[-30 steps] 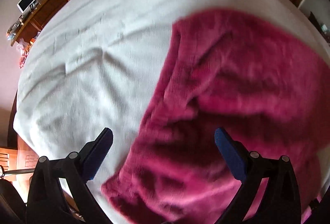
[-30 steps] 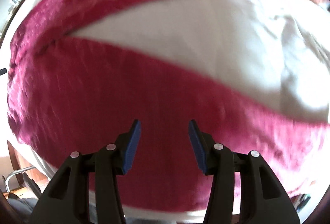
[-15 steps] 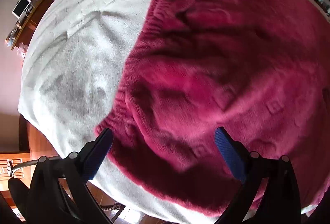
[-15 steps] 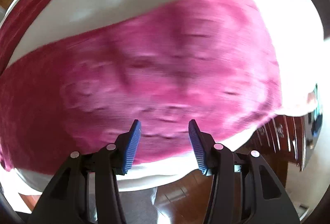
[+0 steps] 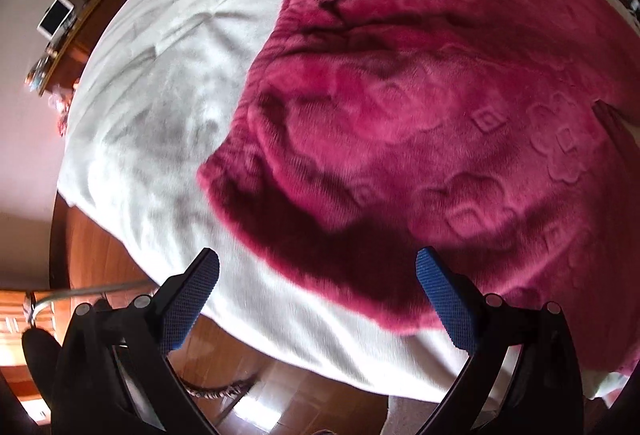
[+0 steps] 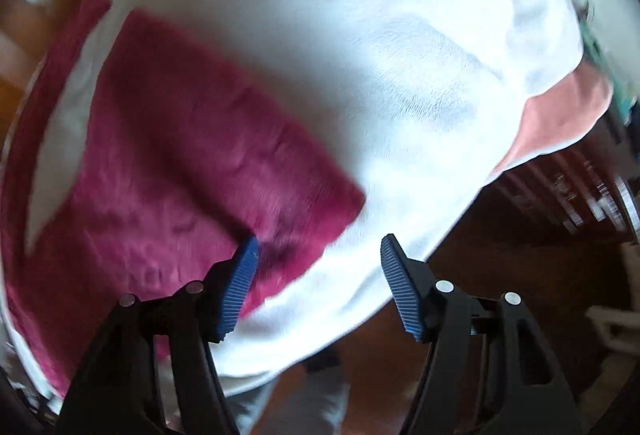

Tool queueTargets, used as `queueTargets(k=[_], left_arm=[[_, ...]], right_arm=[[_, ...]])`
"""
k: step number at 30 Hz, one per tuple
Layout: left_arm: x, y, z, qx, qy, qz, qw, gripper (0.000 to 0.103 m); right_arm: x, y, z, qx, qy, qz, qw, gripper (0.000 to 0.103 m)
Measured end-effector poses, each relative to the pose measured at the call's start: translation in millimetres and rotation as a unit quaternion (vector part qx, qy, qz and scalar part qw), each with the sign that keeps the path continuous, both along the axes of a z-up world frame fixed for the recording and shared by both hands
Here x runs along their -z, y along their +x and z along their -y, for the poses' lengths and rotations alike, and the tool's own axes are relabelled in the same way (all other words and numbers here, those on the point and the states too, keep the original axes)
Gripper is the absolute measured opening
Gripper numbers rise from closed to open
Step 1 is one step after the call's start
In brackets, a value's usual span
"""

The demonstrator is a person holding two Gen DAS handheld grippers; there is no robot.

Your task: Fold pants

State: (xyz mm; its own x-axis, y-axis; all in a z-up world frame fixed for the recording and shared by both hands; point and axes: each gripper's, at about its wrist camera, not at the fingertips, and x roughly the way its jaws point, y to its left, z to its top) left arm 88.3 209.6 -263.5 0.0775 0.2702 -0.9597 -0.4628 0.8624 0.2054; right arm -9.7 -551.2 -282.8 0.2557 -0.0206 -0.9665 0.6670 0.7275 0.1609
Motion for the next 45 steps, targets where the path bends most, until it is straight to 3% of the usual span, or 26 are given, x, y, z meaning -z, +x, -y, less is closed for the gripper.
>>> queueTargets(k=[3, 7, 10, 13, 15, 19, 24, 28, 34, 36, 40, 44, 45], left_arm=[[9, -13, -5, -0.009, 0.008, -0.009, 0.9999, 0.098], [21, -20, -9, -0.019, 0.024, -0.022, 0.9993, 0.098], [28, -20, -12, -0.033, 0.024, -0.023, 0.9989, 0.098], [38, -18, -13, -0.034, 0.03, -0.025, 0.9987, 0.098], [47, -15, -13, -0.035, 0.038, -0.037, 0.998, 0.098], [75, -16, -13, -0.016, 0.064, -0.081, 0.9945, 0.098], [82, -23, -19, -0.02, 0.053, -0.081, 0.9951, 0.098], [77, -21, -28, -0.023, 0.044, -0.081, 0.9955, 0.098], [51, -13, -46, -0.028, 0.017, -0.044, 0.9985, 0.098], [44, -1, -45, -0.012, 0.016, -0.038, 0.9991, 0.098], [38, 31, -43, 0.011, 0.018, -0.032, 0.9993, 0.098], [36, 64, -32, 0.042, 0.019, -0.027, 0.9986, 0.098], [37, 72, -29, 0.051, 0.019, -0.026, 0.9982, 0.098]], right_arm=[[8, -1, 18, 0.016, 0.038, 0.022, 0.999, 0.061], [2, 0, 19, -0.014, 0.051, 0.031, 0.998, 0.01], [-16, -1, 25, -0.046, 0.01, 0.025, 0.999, 0.006], [-35, -4, 32, -0.055, -0.015, 0.03, 0.998, 0.005], [-44, 8, 11, -0.064, -0.03, 0.02, 0.997, 0.005], [-26, 17, -2, -0.082, -0.06, -0.021, 0.995, 0.005], [-14, 38, -13, -0.068, -0.063, -0.043, 0.995, 0.009], [-29, 38, -12, -0.059, -0.054, -0.03, 0.996, 0.022], [-69, 48, -7, -0.033, -0.098, -0.001, 0.995, 0.036], [-79, 63, -12, -0.04, -0.099, 0.016, 0.994, 0.043], [-87, 113, -36, -0.106, -0.099, 0.041, 0.989, 0.057], [-63, 166, -56, -0.171, -0.12, -0.002, 0.978, 0.054], [-56, 173, -58, -0.178, -0.121, -0.015, 0.976, 0.037]])
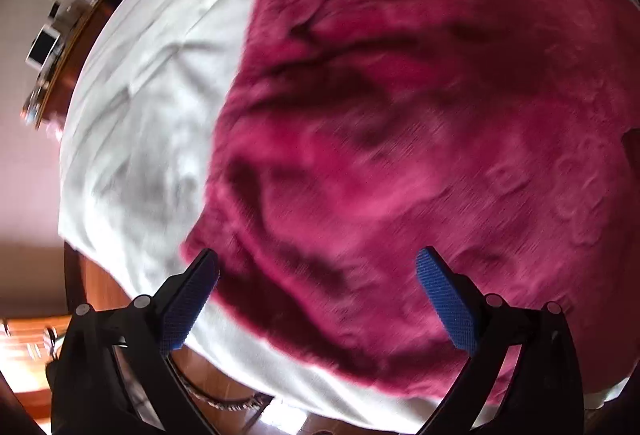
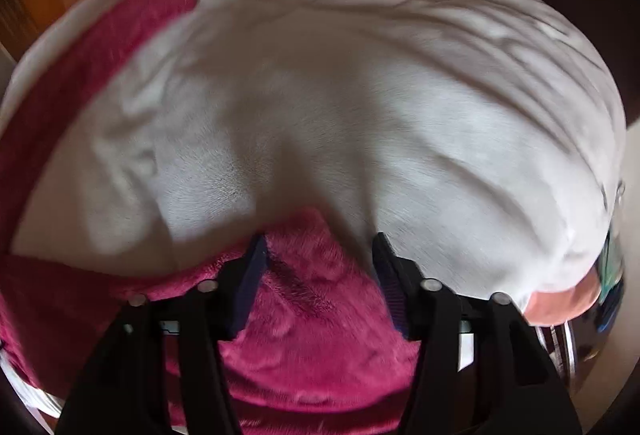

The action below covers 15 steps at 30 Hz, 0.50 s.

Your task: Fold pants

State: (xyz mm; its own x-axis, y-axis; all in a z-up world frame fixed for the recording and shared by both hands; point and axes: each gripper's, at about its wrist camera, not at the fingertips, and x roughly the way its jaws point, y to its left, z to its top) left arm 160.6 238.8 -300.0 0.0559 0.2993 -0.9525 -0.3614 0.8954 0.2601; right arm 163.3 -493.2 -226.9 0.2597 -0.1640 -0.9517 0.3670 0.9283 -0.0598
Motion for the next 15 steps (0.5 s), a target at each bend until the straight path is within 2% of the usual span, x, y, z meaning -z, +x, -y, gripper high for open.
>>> queueTargets(k=[1, 3, 7, 10, 12, 14, 15], left_arm=[[1, 7, 2, 0.006, 0.0, -0.002, 1.0, 0.098], [4, 20, 8, 0.016, 0.0, -0.007, 0.9998, 0.098], [17, 37, 7, 0.025, -0.001, -0.02, 0.9995, 0.098], [27, 46, 11, 0.03, 0.001, -0.034, 0.999, 0.098], [31, 51, 11, 0.032, -0.001, -0.038, 0.9988, 0.098], [31, 55, 10, 0.031, -0.003, -0.039, 0.9988, 0.098], [31, 58, 6, 0.029, -0.006, -0.037, 0.9989, 0.098]], right_arm=[[4, 5, 1, 0.0, 0.002, -0.005, 1.0, 0.023], [4, 10, 0, 0.005, -0.005, -0.004, 1.0, 0.015], [-8, 16, 1, 0.029, -0.037, 0.014, 0.999, 0.014], [1, 20, 2, 0.029, -0.045, 0.006, 0.999, 0.014], [4, 21, 5, 0.024, -0.053, 0.003, 0.998, 0.018], [1, 14, 13, 0.041, -0.047, 0.008, 0.998, 0.03], [0, 14, 16, 0.05, -0.043, 0.01, 0.998, 0.041]])
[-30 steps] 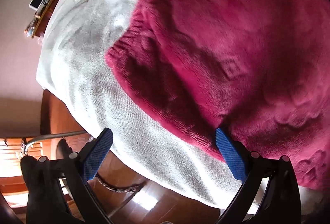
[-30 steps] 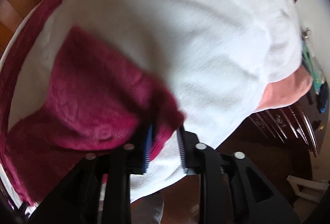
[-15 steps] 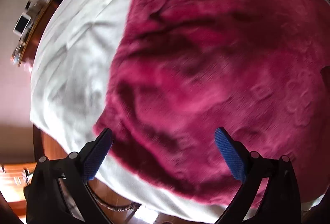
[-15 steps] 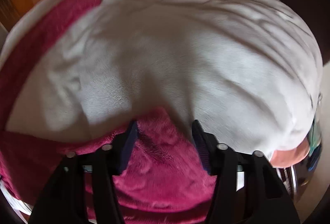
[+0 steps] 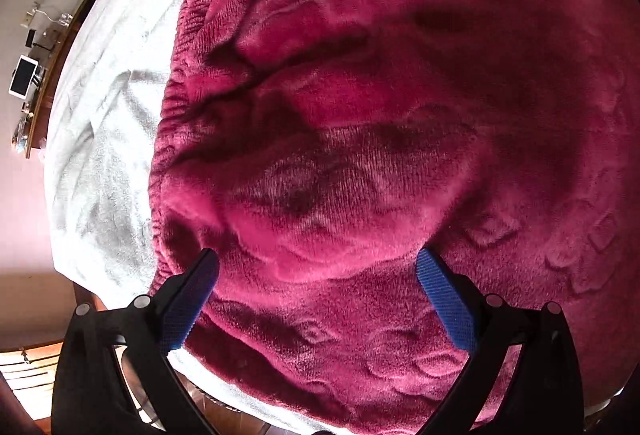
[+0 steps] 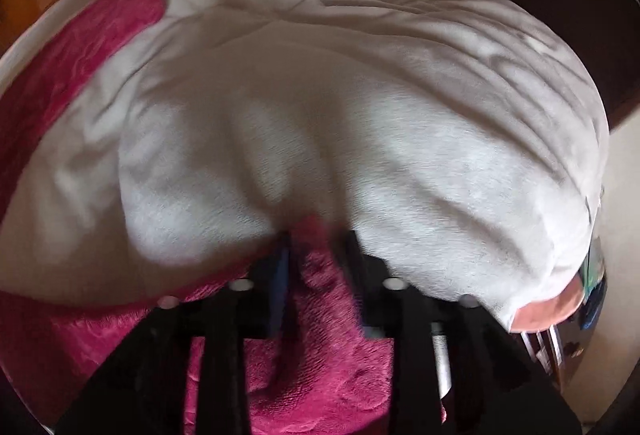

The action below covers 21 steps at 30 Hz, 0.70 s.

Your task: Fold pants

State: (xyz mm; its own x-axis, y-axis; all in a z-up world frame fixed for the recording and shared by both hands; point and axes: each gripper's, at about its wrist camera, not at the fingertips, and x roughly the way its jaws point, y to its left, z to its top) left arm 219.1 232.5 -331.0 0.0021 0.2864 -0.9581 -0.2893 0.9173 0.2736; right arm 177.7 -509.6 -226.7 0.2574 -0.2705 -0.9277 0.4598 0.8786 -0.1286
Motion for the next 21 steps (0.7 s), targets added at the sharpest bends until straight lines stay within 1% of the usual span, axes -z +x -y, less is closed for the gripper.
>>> queueTargets(k=[1, 2, 4, 6, 8, 10, 13, 16, 18, 21], left_arm=[[0, 5, -5, -0.003, -0.003, 0.003, 1.0, 0.098], [-2, 9, -8, -0.005, -0.007, 0.007, 0.9999, 0.098], [-12, 19, -13, -0.011, -0.014, 0.023, 0.9996, 0.098], [-23, 34, -19, -0.014, -0.02, 0.045, 0.9987, 0.098], [-34, 51, -24, -0.016, -0.022, 0.064, 0.9976, 0.098], [-45, 75, -34, -0.021, -0.024, 0.085, 0.9959, 0.098], [-57, 109, -54, -0.029, -0.023, 0.11, 0.9932, 0.098], [-67, 142, -75, -0.03, -0.009, 0.13, 0.991, 0.098], [-71, 159, -93, -0.031, 0.0, 0.139, 0.9898, 0.098], [-71, 183, -117, -0.028, 0.017, 0.144, 0.989, 0.098]], right_arm=[[2, 10, 5, 0.019, 0.005, 0.008, 1.0, 0.052], [-2, 10, 10, 0.034, 0.004, 0.014, 0.999, 0.054], [-14, 10, 20, 0.062, -0.006, 0.025, 0.998, 0.054], [-26, 15, 19, 0.064, -0.021, 0.029, 0.997, 0.054], [-41, 26, 8, 0.047, -0.045, 0.034, 0.997, 0.054], [-49, 40, -11, 0.025, -0.05, 0.041, 0.998, 0.054], [-55, 66, -49, -0.018, -0.041, 0.049, 0.998, 0.054], [-55, 85, -87, -0.06, -0.023, 0.051, 0.997, 0.054], [-52, 96, -114, -0.089, -0.01, 0.05, 0.995, 0.054], [-48, 105, -142, -0.114, 0.009, 0.048, 0.992, 0.054]])
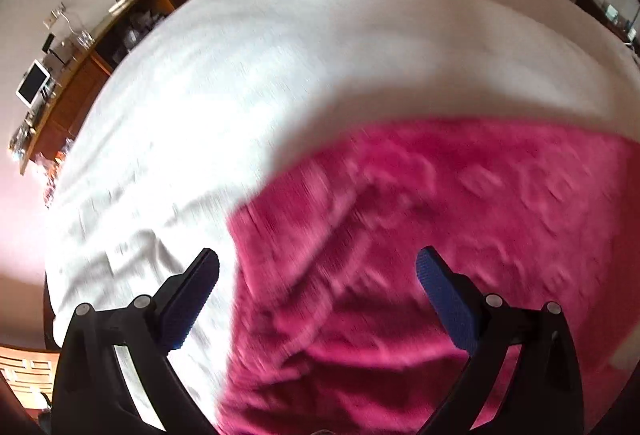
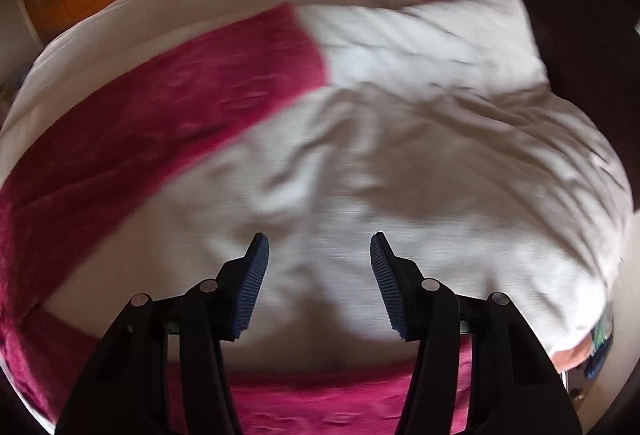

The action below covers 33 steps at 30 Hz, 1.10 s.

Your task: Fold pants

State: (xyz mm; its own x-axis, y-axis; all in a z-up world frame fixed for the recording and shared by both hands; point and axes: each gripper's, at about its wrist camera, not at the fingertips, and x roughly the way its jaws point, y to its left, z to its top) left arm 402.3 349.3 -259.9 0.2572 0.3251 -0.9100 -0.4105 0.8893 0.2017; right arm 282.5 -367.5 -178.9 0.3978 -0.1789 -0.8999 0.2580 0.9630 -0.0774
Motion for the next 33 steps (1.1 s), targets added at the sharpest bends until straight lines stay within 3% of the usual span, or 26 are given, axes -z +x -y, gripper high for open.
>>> queueTargets(k=[8, 12, 15, 19, 20, 24, 29, 31, 33], left_arm=[[36, 44, -48, 0.051, 0.013, -0.028, 0.9982, 0.098], [64, 54, -69, 0.069, -0.012, -0.045, 0.9965, 0.095], [76, 57, -75, 0.086, -0.06, -0.045, 0.9935, 0.074], [74, 60, -77, 0.098, -0.111, -0.029, 0.9886, 0.03], [73, 60, -76, 0.1, -0.114, -0.028, 0.988, 0.024], [58, 51, -65, 0.121, -0.105, -0.015, 0.987, 0.015], [31, 16, -51, 0.16, -0.122, 0.012, 0.9796, 0.014], [26, 2, -50, 0.165, -0.128, 0.013, 0.9778, 0.014], [21, -17, -42, 0.164, -0.133, 0.012, 0.9774, 0.014]], right_arm=[[12, 10, -51, -0.04, 0.02, -0.027, 0.999, 0.054], [16, 10, -61, -0.048, 0.019, -0.037, 0.998, 0.054], [18, 11, -67, -0.052, 0.018, -0.041, 0.998, 0.054], [20, 16, -77, -0.059, 0.02, -0.043, 0.997, 0.054], [20, 18, -79, -0.061, 0.022, -0.043, 0.997, 0.054], [20, 34, -85, -0.065, 0.033, -0.038, 0.997, 0.054], [15, 78, -78, -0.042, 0.057, -0.024, 0.997, 0.055], [14, 105, -69, -0.023, 0.071, -0.017, 0.997, 0.062], [15, 128, -58, -0.002, 0.081, -0.012, 0.997, 0.062]])
